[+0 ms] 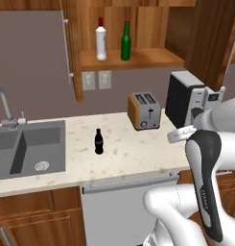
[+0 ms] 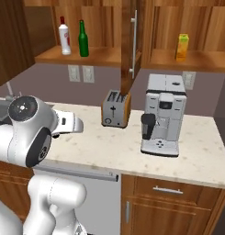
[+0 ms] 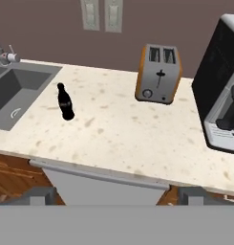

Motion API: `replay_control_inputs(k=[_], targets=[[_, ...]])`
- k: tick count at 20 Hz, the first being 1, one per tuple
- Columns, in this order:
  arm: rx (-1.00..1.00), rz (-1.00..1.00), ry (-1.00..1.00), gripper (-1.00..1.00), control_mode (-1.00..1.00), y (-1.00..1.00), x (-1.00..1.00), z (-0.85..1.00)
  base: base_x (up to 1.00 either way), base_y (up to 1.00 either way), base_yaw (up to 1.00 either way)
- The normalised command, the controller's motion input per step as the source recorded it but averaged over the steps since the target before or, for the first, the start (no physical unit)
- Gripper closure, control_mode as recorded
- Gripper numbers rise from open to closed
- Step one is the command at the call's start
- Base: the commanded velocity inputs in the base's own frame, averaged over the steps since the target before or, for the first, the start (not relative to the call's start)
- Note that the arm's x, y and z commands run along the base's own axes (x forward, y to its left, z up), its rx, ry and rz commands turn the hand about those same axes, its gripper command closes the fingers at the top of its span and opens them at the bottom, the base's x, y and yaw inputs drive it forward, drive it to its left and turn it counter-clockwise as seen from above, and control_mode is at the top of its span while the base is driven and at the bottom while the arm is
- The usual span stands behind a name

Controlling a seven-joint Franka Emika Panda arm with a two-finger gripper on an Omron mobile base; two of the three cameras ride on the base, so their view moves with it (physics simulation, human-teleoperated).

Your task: Sort all alcoholic drinks to one cabinet, and non-alcoholic drinks to the other.

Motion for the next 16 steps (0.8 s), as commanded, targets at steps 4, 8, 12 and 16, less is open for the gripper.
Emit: replay_control_inputs(k=[4,8,12,16], targets=[[0.00,0.00,0.00,-1.00,1.00,0.00,0.00,0.00,0.37,0.13,0.00],[0.00,0.00,0.00,-1.00,1.00,0.00,0.00,0.00,0.37,0.12,0.00],[0.00,0.00,0.00,-1.00,1.00,0.00,0.00,0.00,0.33,0.11,0.01],[0.00,0.00,0.00,-1.00,1.00,0.00,0.00,0.00,0.23,0.07,0.03]])
